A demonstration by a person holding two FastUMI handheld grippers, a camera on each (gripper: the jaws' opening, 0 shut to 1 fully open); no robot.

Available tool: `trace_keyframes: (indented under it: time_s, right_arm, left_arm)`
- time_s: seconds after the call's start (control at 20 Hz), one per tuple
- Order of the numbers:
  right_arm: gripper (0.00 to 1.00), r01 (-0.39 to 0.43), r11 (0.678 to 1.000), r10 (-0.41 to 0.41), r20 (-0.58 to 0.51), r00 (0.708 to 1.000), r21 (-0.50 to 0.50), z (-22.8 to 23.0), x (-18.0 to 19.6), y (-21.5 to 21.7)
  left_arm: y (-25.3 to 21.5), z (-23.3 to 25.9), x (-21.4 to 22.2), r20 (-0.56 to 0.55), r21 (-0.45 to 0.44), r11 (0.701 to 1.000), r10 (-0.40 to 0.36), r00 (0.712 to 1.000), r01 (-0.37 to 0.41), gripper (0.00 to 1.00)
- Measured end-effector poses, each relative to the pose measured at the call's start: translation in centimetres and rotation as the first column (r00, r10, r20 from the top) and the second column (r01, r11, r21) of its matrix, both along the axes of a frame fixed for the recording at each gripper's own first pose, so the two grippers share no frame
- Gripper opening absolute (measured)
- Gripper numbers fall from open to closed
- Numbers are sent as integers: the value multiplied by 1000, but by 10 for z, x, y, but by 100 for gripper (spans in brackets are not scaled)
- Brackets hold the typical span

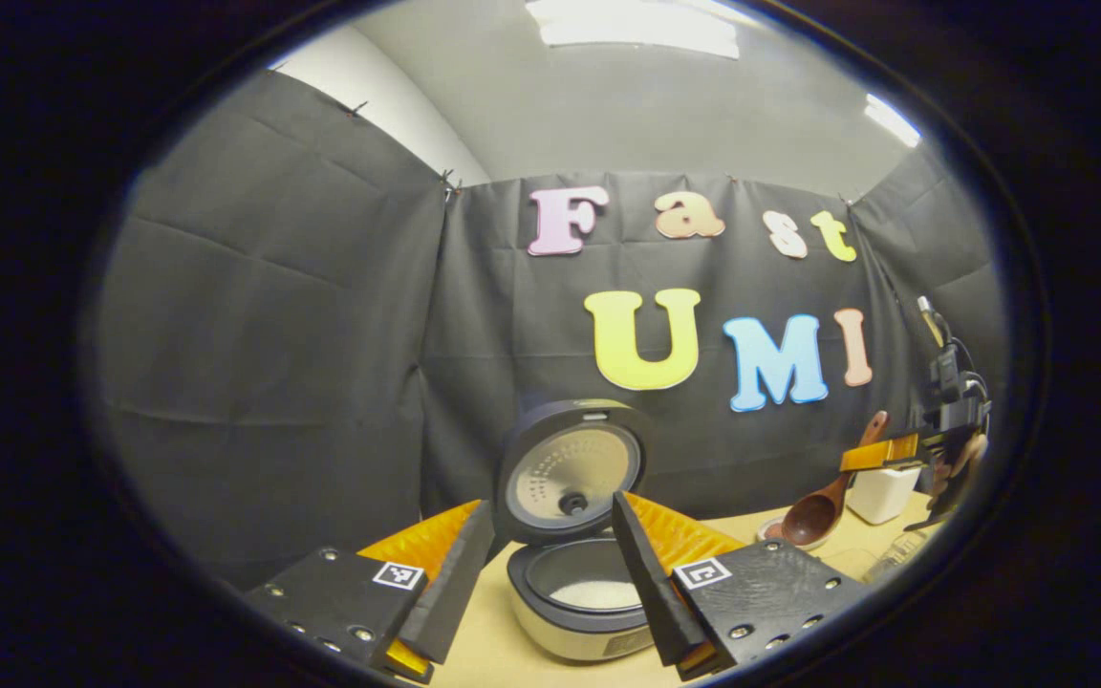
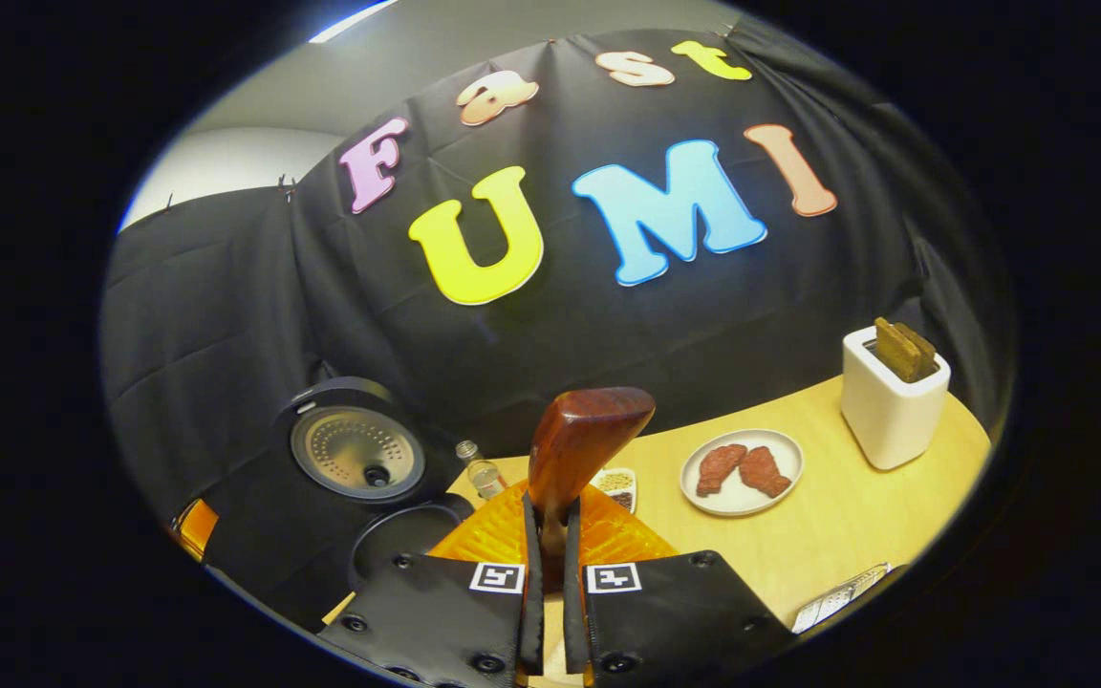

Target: Close the left gripper, press the button to open the rice cooker; take a wooden spoon from the chopstick holder with the right hand, scoop a spoonful of rice and pour it into the rice cooker, then put the wooden spoon back into the chopstick holder.

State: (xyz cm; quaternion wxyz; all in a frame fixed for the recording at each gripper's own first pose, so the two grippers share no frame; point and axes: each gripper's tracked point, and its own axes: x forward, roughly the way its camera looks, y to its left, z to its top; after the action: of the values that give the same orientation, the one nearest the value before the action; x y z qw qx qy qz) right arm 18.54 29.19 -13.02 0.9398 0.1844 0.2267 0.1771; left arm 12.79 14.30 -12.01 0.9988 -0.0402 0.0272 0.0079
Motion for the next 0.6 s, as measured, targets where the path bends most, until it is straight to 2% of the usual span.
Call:
trace_keyframes:
  time_s: [0.4,0.45,0.5,0.6]
  right_arm:
    - [10,129,991,-129,-8,992,-33,-2,-4,-74]
    - [6,143,989,-143,-10,990,-39,-2,-6,-84]
    - [10,157,987,-158,-12,987,-46,-4,-9,-92]
    - [10,189,980,-190,-15,982,-59,-6,-14,-112]
  left_arm:
    - [-37,16,19,28,-1,998,-66,997,66,79]
    - [-41,17,21,30,-4,997,-74,997,74,79]
    - [-47,17,23,32,-8,996,-84,996,84,79]
    - [-57,19,26,37,-11,995,-100,994,100,79]
